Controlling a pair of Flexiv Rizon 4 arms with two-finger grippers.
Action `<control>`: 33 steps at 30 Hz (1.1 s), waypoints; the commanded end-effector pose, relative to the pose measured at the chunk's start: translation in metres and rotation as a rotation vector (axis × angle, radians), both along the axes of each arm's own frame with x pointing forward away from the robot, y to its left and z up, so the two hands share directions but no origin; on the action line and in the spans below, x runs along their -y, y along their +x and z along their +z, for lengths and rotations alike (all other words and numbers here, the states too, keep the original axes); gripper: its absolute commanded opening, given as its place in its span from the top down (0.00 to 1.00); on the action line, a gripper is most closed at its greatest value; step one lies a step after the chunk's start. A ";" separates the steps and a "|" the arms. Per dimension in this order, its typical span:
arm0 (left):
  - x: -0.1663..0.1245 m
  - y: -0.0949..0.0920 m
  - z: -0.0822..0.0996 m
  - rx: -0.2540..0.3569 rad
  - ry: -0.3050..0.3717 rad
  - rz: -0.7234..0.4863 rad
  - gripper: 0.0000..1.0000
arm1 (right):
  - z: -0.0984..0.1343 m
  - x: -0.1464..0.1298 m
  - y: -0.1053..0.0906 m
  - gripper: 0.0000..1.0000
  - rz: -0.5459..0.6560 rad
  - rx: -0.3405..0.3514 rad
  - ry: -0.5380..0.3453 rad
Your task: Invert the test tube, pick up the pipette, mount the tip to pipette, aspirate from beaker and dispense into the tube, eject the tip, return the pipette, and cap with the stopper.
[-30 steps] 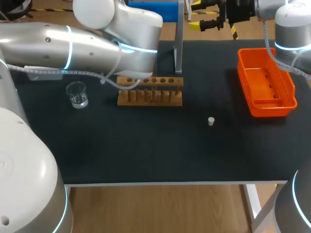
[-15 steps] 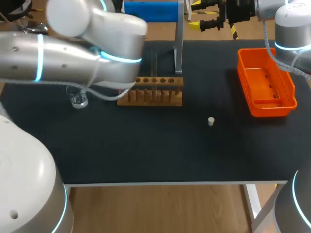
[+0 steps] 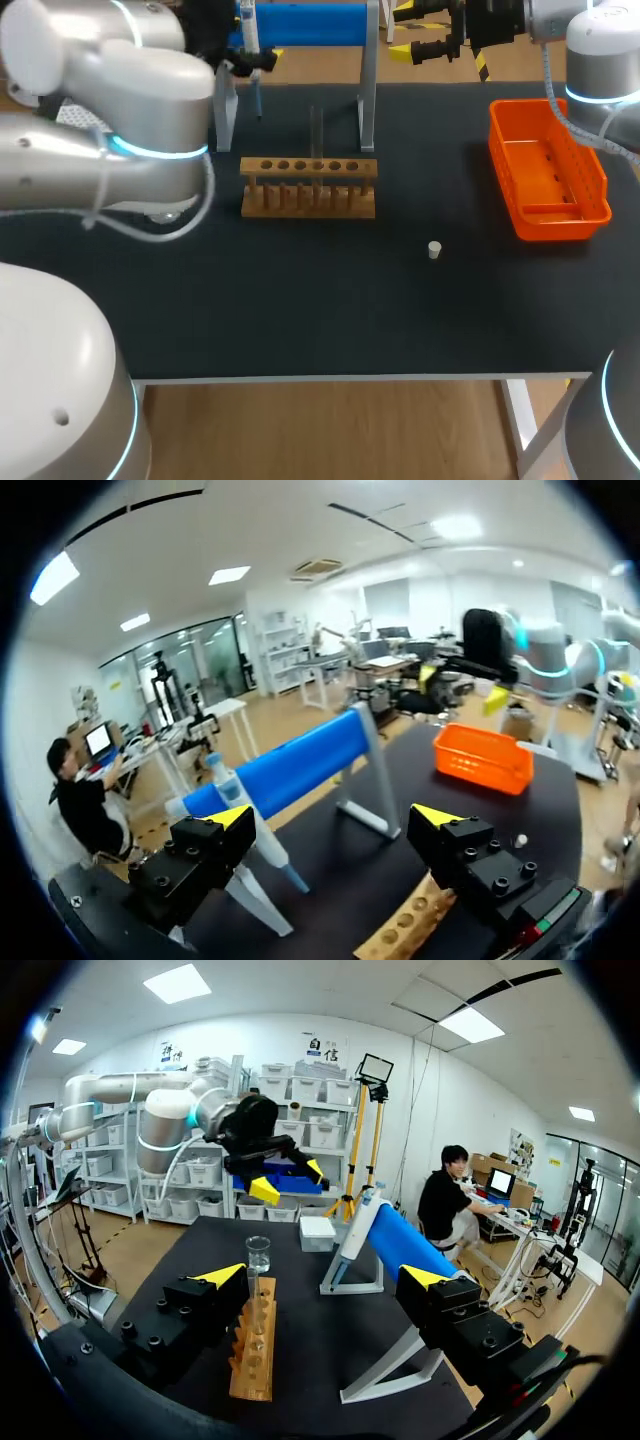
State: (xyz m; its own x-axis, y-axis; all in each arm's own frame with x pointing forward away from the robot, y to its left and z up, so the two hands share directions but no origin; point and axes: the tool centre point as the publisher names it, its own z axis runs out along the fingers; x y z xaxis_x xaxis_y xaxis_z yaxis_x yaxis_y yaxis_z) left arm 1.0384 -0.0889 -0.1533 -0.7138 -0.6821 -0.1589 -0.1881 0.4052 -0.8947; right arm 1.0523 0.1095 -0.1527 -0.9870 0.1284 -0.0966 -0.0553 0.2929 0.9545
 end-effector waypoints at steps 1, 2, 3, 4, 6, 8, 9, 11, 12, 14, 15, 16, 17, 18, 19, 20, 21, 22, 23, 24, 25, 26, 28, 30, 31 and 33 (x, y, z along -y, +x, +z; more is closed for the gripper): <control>-0.011 -0.019 -0.001 -0.049 -0.067 -0.275 0.00 | 0.001 0.001 0.000 0.00 0.002 -0.002 -0.004; -0.011 -0.019 -0.001 -0.049 -0.067 -0.275 0.00 | 0.001 0.001 0.000 0.00 0.002 -0.002 -0.004; -0.011 -0.019 -0.001 -0.049 -0.067 -0.275 0.00 | 0.001 0.001 0.000 0.00 0.002 -0.002 -0.004; -0.011 -0.019 -0.001 -0.049 -0.067 -0.275 0.00 | 0.001 0.001 0.000 0.00 0.002 -0.002 -0.004; -0.011 -0.019 -0.001 -0.049 -0.067 -0.275 0.00 | 0.001 0.001 0.000 0.00 0.002 -0.002 -0.004; -0.011 -0.019 -0.001 -0.049 -0.067 -0.275 0.00 | 0.001 0.001 0.000 0.00 0.002 -0.002 -0.004; -0.011 -0.019 -0.001 -0.049 -0.067 -0.275 0.00 | 0.001 0.001 0.000 0.00 0.002 -0.002 -0.004; -0.011 -0.019 -0.001 -0.049 -0.067 -0.275 0.00 | 0.001 0.001 0.000 0.00 0.002 -0.002 -0.004; -0.011 -0.019 -0.001 -0.049 -0.067 -0.275 0.00 | 0.001 0.001 0.000 0.00 0.002 -0.002 -0.004; -0.011 -0.019 -0.001 -0.049 -0.067 -0.275 0.00 | 0.001 0.001 0.000 0.00 0.002 -0.002 -0.004; -0.011 -0.019 -0.001 -0.049 -0.067 -0.275 0.00 | 0.001 0.001 0.000 0.00 0.002 -0.002 -0.004; -0.011 -0.019 -0.001 -0.049 -0.067 -0.275 0.00 | 0.001 0.001 0.000 0.00 0.002 -0.002 -0.004; -0.011 -0.019 -0.001 -0.049 -0.067 -0.275 0.00 | 0.001 0.001 0.000 0.00 0.002 -0.002 -0.004; -0.011 -0.019 -0.001 -0.049 -0.067 -0.275 0.00 | 0.001 0.001 0.000 0.00 0.002 -0.002 -0.004; -0.011 -0.019 -0.001 -0.049 -0.067 -0.275 0.00 | 0.001 0.001 0.000 0.00 0.002 -0.002 -0.004; -0.011 -0.019 -0.001 -0.049 -0.067 -0.275 0.00 | 0.001 0.001 0.000 0.00 0.002 -0.002 -0.004; -0.011 -0.019 -0.001 -0.049 -0.067 -0.275 0.00 | 0.001 0.001 0.000 0.00 0.002 -0.002 -0.004; -0.011 -0.019 -0.001 -0.049 -0.067 -0.275 0.00 | 0.001 0.001 0.000 0.00 0.002 -0.002 -0.004; -0.011 -0.019 -0.001 -0.049 -0.067 -0.275 0.00 | 0.001 0.001 0.000 0.00 0.002 -0.002 -0.004; -0.008 -0.023 -0.002 -0.046 -0.058 -0.287 0.00 | 0.001 0.001 0.000 0.00 0.002 -0.002 -0.004; -0.005 -0.029 -0.004 -0.045 -0.058 -0.313 0.00 | 0.001 0.001 0.000 0.00 0.002 -0.002 -0.004; -0.002 -0.034 -0.007 -0.047 -0.056 -0.328 0.00 | 0.001 0.001 0.000 0.00 0.002 -0.002 -0.004; 0.001 -0.043 -0.012 -0.050 -0.064 -0.361 0.00 | 0.001 0.001 0.000 0.00 0.002 -0.002 -0.004; 0.008 -0.057 -0.018 -0.058 -0.057 -0.424 0.00 | 0.001 0.001 0.000 0.00 0.002 -0.002 -0.004; 0.010 -0.060 -0.020 -0.060 -0.058 -0.440 0.00 | 0.001 0.001 0.000 0.00 0.002 -0.002 -0.004; 0.017 -0.072 -0.025 -0.070 -0.044 -0.480 0.00 | 0.001 0.001 0.000 0.00 0.002 -0.002 -0.004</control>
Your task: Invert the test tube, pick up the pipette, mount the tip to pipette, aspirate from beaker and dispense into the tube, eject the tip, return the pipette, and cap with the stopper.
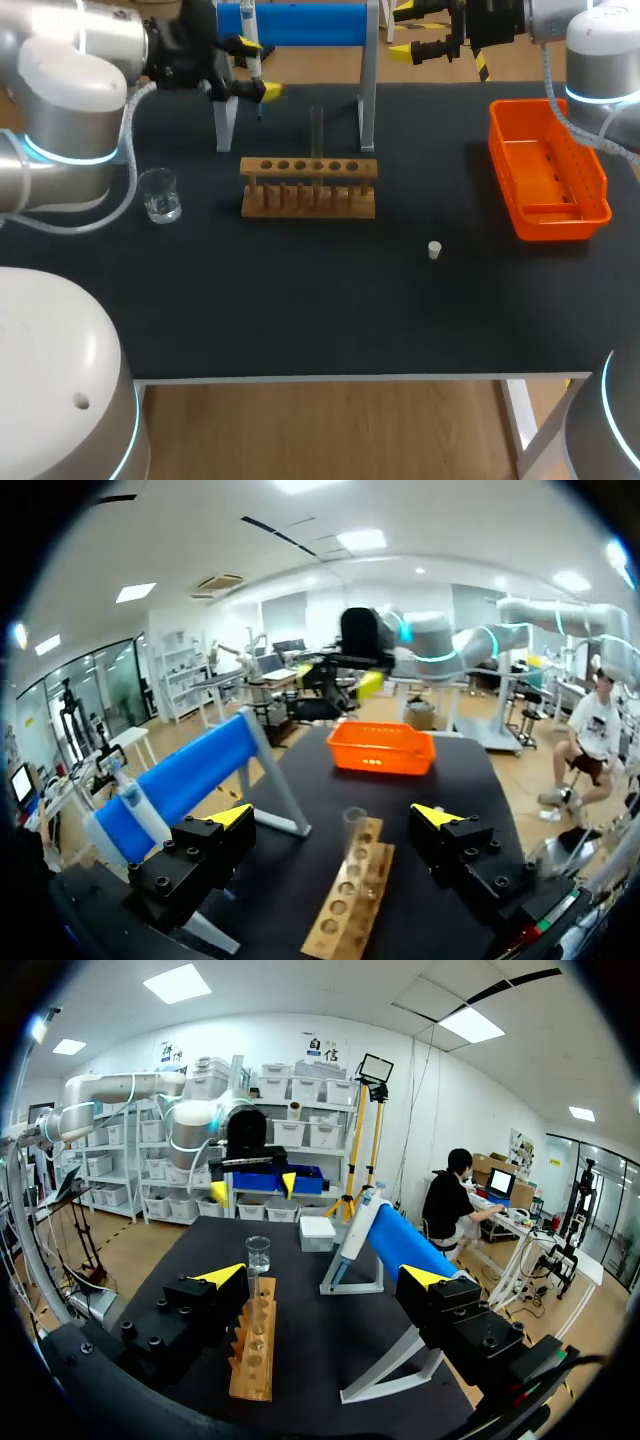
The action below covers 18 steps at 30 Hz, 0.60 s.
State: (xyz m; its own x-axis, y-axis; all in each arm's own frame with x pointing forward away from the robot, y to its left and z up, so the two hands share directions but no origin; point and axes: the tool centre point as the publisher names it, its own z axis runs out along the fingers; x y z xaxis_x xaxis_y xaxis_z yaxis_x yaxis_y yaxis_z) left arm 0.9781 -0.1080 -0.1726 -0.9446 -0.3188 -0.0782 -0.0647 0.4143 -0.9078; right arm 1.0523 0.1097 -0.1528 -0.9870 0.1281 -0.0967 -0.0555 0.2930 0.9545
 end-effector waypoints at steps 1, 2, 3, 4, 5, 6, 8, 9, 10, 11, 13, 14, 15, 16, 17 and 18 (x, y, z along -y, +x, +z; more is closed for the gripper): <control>0.000 -0.017 -0.007 -0.004 0.006 -0.058 0.00 | 0.001 0.001 0.000 0.00 0.002 -0.002 -0.004; 0.003 -0.020 -0.009 -0.007 0.006 -0.069 0.00 | 0.001 0.001 0.000 0.00 0.002 -0.002 -0.004; 0.004 -0.023 -0.011 -0.008 0.018 -0.078 0.00 | 0.001 0.001 0.000 0.00 0.002 -0.002 -0.004; 0.005 -0.024 -0.013 -0.006 0.014 -0.084 0.00 | 0.001 0.001 0.000 0.00 0.002 -0.002 -0.004; 0.006 -0.026 -0.014 -0.002 0.001 -0.094 0.00 | 0.001 0.001 0.000 0.00 0.002 -0.002 -0.004; 0.008 -0.027 -0.016 -0.003 -0.003 -0.098 0.00 | 0.001 0.001 0.000 0.00 0.002 -0.002 -0.004; 0.013 -0.027 -0.022 -0.012 0.020 -0.132 0.00 | 0.001 0.001 0.000 0.00 0.002 -0.002 -0.004; 0.015 -0.027 -0.024 -0.010 0.017 -0.138 0.00 | 0.001 0.001 0.000 0.00 0.002 -0.002 -0.004; 0.015 -0.026 -0.027 -0.012 0.017 -0.137 0.00 | 0.001 0.001 0.000 0.00 0.002 -0.002 -0.004; 0.017 -0.026 -0.028 -0.013 0.017 -0.138 0.00 | 0.001 0.001 0.000 0.00 0.002 -0.002 -0.004; 0.019 -0.025 -0.031 -0.002 0.000 -0.150 0.00 | 0.001 0.001 0.000 0.00 0.002 -0.002 -0.004; 0.021 -0.025 -0.033 -0.002 -0.008 -0.150 0.00 | 0.001 0.001 0.000 0.00 0.002 -0.002 -0.004; 0.024 -0.024 -0.036 -0.012 0.004 -0.156 0.00 | 0.001 0.001 0.000 0.00 0.002 -0.002 -0.004; 0.027 -0.024 -0.039 -0.015 0.007 -0.159 0.00 | 0.001 0.001 0.000 0.00 0.002 -0.002 -0.004; 0.028 -0.023 -0.042 -0.017 0.007 -0.163 0.00 | 0.001 0.001 0.000 0.00 0.002 -0.002 -0.004; 0.030 -0.022 -0.044 -0.020 0.004 -0.169 0.00 | 0.001 0.001 0.000 0.00 0.002 -0.002 -0.004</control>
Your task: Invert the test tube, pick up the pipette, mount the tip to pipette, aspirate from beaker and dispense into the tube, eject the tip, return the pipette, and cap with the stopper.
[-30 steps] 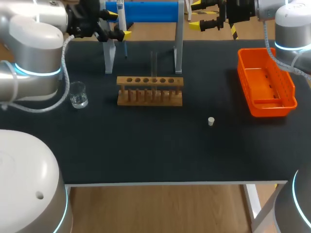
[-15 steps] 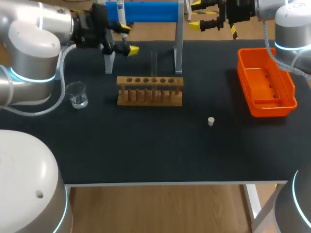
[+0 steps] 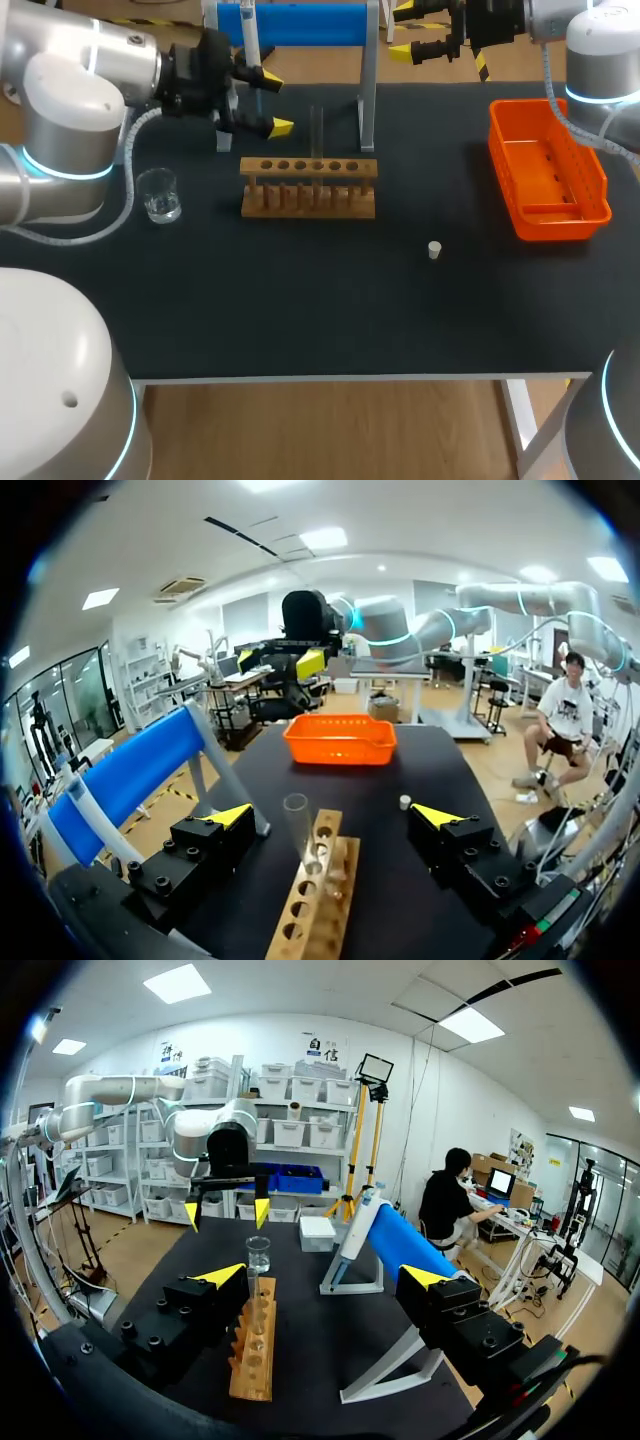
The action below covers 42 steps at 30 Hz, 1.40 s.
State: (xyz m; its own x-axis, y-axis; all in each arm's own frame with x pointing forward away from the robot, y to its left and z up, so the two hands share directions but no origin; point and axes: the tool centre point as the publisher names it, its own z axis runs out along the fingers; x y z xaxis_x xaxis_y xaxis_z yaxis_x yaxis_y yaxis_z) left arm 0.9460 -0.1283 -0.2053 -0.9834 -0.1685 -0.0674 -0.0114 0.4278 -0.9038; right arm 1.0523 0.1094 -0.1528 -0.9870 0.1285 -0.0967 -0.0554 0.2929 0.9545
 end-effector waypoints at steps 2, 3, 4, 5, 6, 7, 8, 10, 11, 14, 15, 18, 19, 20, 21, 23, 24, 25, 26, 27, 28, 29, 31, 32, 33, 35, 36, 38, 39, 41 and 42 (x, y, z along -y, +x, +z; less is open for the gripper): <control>0.012 0.012 -0.014 -0.007 -0.006 -0.021 0.00 | 0.001 0.001 0.000 0.00 0.002 -0.002 -0.004; 0.013 0.013 -0.014 -0.004 -0.014 -0.025 0.00 | 0.001 0.001 0.000 0.00 0.002 -0.002 -0.004; 0.015 0.014 -0.016 -0.005 -0.013 -0.029 0.00 | 0.001 0.001 0.000 0.00 0.002 -0.002 -0.004; 0.016 0.016 -0.017 -0.007 -0.012 -0.034 0.00 | 0.001 0.001 0.000 0.00 0.002 -0.002 -0.004; 0.018 0.018 -0.018 -0.008 -0.010 -0.041 0.00 | 0.001 0.001 0.000 0.00 0.002 -0.002 -0.004; 0.020 0.019 -0.018 -0.005 -0.001 -0.052 0.00 | 0.001 0.001 0.000 0.00 0.002 -0.002 -0.004; 0.022 0.021 -0.018 -0.004 -0.001 -0.056 0.00 | 0.001 0.001 0.000 0.00 0.002 -0.002 -0.004; 0.026 0.023 -0.017 0.006 -0.006 -0.074 0.00 | 0.001 0.001 0.000 0.00 0.002 -0.002 -0.004; 0.027 0.025 -0.017 0.003 -0.002 -0.077 0.00 | 0.001 0.001 0.000 0.00 0.002 -0.002 -0.004; 0.032 0.029 -0.020 -0.001 0.006 -0.094 0.00 | 0.001 0.001 0.000 0.00 0.002 -0.002 -0.004; 0.033 0.030 -0.020 -0.003 0.008 -0.098 0.00 | 0.001 0.001 0.000 0.00 0.002 -0.002 -0.004; 0.037 0.034 -0.023 -0.006 0.015 -0.112 0.00 | 0.001 0.001 0.000 0.00 0.002 -0.002 -0.004; 0.039 0.035 -0.025 -0.009 0.018 -0.116 0.00 | 0.001 0.001 0.000 0.00 0.002 -0.002 -0.004; 0.040 0.036 -0.026 -0.012 0.019 -0.119 0.00 | 0.001 0.001 0.000 0.00 0.002 -0.002 -0.004; 0.042 0.036 -0.027 -0.014 0.023 -0.122 0.00 | 0.001 0.001 0.000 0.00 0.002 -0.002 -0.004; 0.045 0.038 -0.031 -0.016 0.023 -0.129 0.00 | 0.001 0.001 0.000 0.00 0.002 -0.002 -0.004; 0.047 0.038 -0.032 -0.017 0.022 -0.131 0.00 | 0.001 0.001 0.000 0.00 0.002 -0.002 -0.004; 0.048 0.039 -0.034 -0.018 0.024 -0.132 0.00 | 0.001 0.001 0.000 0.00 0.002 -0.002 -0.004; 0.049 0.039 -0.036 -0.019 0.027 -0.133 0.00 | 0.001 0.001 0.000 0.00 0.002 -0.002 -0.004; 0.051 0.039 -0.037 -0.022 0.028 -0.132 0.00 | 0.001 0.001 0.000 0.00 0.002 -0.002 -0.004; 0.051 0.038 -0.039 -0.024 0.030 -0.129 0.00 | 0.001 0.001 0.000 0.00 0.002 -0.002 -0.004; 0.052 0.038 -0.041 -0.025 0.029 -0.127 0.00 | 0.001 0.001 0.000 0.00 0.002 -0.002 -0.004; 0.053 0.038 -0.047 -0.028 0.026 -0.116 0.00 | 0.001 0.001 0.000 0.00 0.002 -0.002 -0.004; 0.053 0.038 -0.048 -0.028 0.022 -0.113 0.00 | 0.001 0.001 0.000 0.00 0.002 -0.002 -0.004; 0.053 0.038 -0.051 -0.029 0.021 -0.111 0.00 | 0.001 0.001 0.000 0.00 0.002 -0.002 -0.004; 0.054 0.039 -0.055 -0.032 0.016 -0.106 0.00 | 0.001 0.001 0.000 0.00 0.002 -0.002 -0.004; 0.055 0.039 -0.057 -0.032 0.015 -0.106 0.00 | 0.001 0.001 0.000 0.00 0.002 -0.002 -0.004; 0.057 0.040 -0.060 -0.034 0.024 -0.108 0.00 | 0.001 0.001 0.000 0.00 0.002 -0.002 -0.004; 0.058 0.041 -0.062 -0.035 0.024 -0.109 0.00 | 0.001 0.001 0.000 0.00 0.002 -0.002 -0.004; 0.059 0.042 -0.064 -0.037 0.040 -0.111 0.00 | 0.001 0.001 0.000 0.00 0.002 -0.002 -0.004; 0.059 0.042 -0.065 -0.035 0.035 -0.110 0.00 | 0.001 0.001 0.000 0.00 0.002 -0.002 -0.004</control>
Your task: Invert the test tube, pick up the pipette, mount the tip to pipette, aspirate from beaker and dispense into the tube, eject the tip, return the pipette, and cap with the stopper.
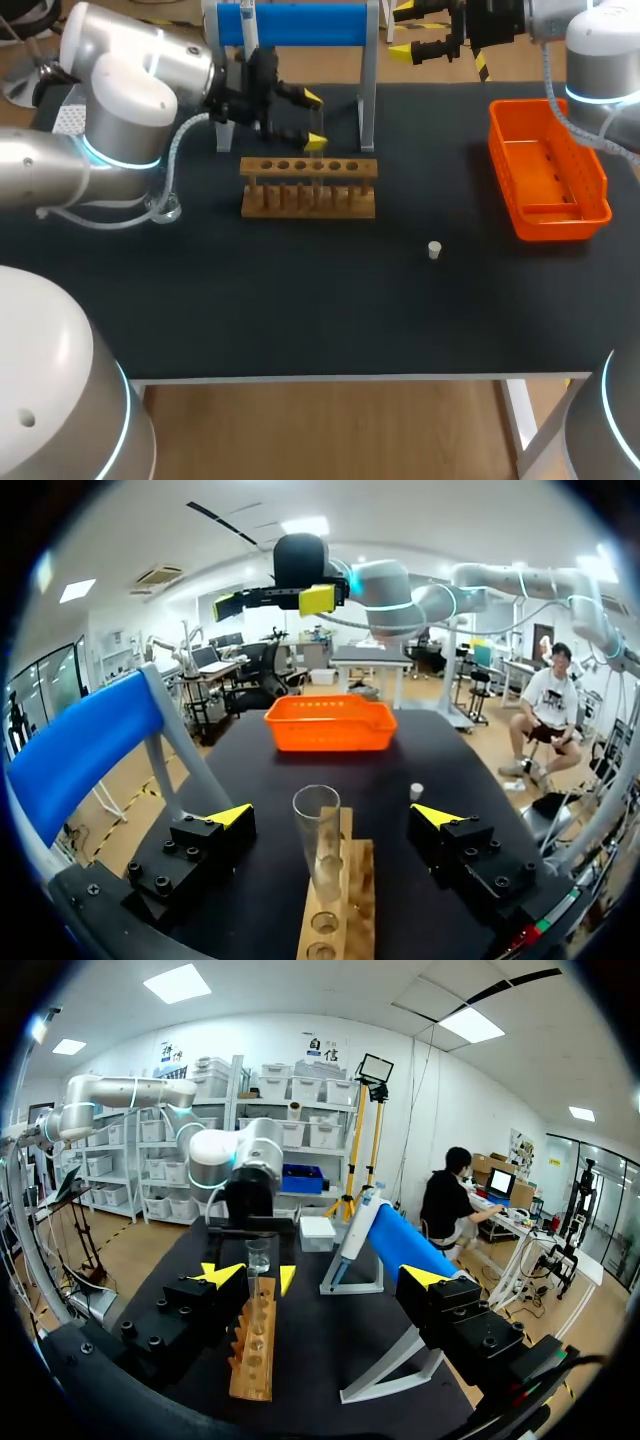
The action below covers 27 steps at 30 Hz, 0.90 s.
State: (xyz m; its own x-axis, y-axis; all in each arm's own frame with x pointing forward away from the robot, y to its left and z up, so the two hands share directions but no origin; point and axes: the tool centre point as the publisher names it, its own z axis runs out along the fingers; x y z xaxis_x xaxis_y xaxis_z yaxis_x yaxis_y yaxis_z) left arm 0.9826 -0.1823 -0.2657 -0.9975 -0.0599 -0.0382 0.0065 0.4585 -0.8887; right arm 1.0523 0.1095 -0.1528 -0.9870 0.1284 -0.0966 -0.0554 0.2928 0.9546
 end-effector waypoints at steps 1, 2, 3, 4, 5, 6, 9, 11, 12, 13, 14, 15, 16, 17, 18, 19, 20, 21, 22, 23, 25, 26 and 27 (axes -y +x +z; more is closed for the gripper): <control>0.005 0.006 -0.005 0.000 0.000 -0.002 0.00 | 0.001 0.001 0.000 0.00 0.002 -0.002 -0.004; 0.005 0.007 -0.005 0.003 0.005 0.000 0.00 | 0.001 0.001 0.000 0.00 0.002 -0.002 -0.004; 0.005 0.007 -0.006 0.005 0.005 0.000 0.00 | 0.001 0.001 0.000 0.00 0.002 -0.002 -0.004; 0.005 0.007 -0.006 0.011 0.005 0.004 0.00 | 0.001 0.001 0.000 0.00 0.002 -0.002 -0.004; 0.005 0.007 -0.006 0.016 0.004 0.008 0.00 | 0.001 0.001 0.000 0.00 0.002 -0.002 -0.004; 0.005 0.007 -0.006 0.018 0.006 0.011 0.00 | 0.001 0.001 0.000 0.00 0.002 -0.002 -0.004; 0.005 0.008 -0.006 0.034 0.013 0.015 0.00 | 0.001 0.001 0.000 0.00 0.002 -0.002 -0.004; 0.006 0.008 -0.007 0.034 0.017 0.014 0.00 | 0.001 0.001 0.000 0.00 0.002 -0.002 -0.004; 0.007 0.008 -0.008 0.033 0.030 0.011 0.00 | 0.001 0.001 0.000 0.00 0.002 -0.002 -0.004; 0.007 0.008 -0.009 0.033 0.035 0.010 0.00 | 0.001 0.001 0.000 0.00 0.002 -0.002 -0.004; 0.007 0.007 -0.010 0.033 0.035 0.009 0.00 | 0.001 0.001 0.000 0.00 0.002 -0.002 -0.004; 0.008 0.007 -0.010 0.032 0.038 0.008 0.00 | 0.001 0.001 0.000 0.00 0.002 -0.002 -0.004; 0.009 0.007 -0.011 0.033 0.048 0.004 0.00 | 0.001 0.001 0.000 0.00 0.002 -0.002 -0.004; 0.009 0.006 -0.012 0.032 0.049 0.004 0.00 | 0.001 0.001 0.000 0.00 0.002 -0.002 -0.004; 0.010 0.006 -0.012 0.032 0.054 0.000 0.00 | 0.001 0.001 0.000 0.00 0.002 -0.002 -0.004; 0.010 0.006 -0.013 0.032 0.055 -0.001 0.00 | 0.001 0.001 0.000 0.00 0.002 -0.002 -0.004; 0.010 0.006 -0.014 0.031 0.061 -0.003 0.00 | 0.001 0.001 0.000 0.00 0.002 -0.002 -0.004; 0.011 0.006 -0.015 0.030 0.064 -0.004 0.00 | 0.001 0.001 0.000 0.00 0.002 -0.002 -0.004; 0.011 0.006 -0.015 0.031 0.065 -0.004 0.00 | 0.001 0.001 0.000 0.00 0.002 -0.002 -0.004; 0.012 0.006 -0.015 0.032 0.067 -0.005 0.00 | 0.001 0.001 0.000 0.00 0.002 -0.002 -0.004; 0.013 0.007 -0.016 0.034 0.074 -0.006 0.00 | 0.001 0.001 0.000 0.00 0.002 -0.002 -0.004; 0.013 0.007 -0.016 0.034 0.075 -0.006 0.00 | 0.001 0.001 0.000 0.00 0.002 -0.002 -0.004; 0.014 0.008 -0.017 0.035 0.077 -0.008 0.00 | 0.001 0.001 0.000 0.00 0.002 -0.002 -0.004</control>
State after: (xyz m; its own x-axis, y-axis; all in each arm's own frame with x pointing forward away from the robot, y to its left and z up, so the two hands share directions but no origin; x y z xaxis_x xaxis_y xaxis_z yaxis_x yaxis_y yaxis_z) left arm 0.9874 -0.1929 -0.2816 -0.9957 -0.0489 -0.0790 0.0422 0.5199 -0.8532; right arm 1.0523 0.1095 -0.1528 -0.9870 0.1284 -0.0967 -0.0554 0.2928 0.9546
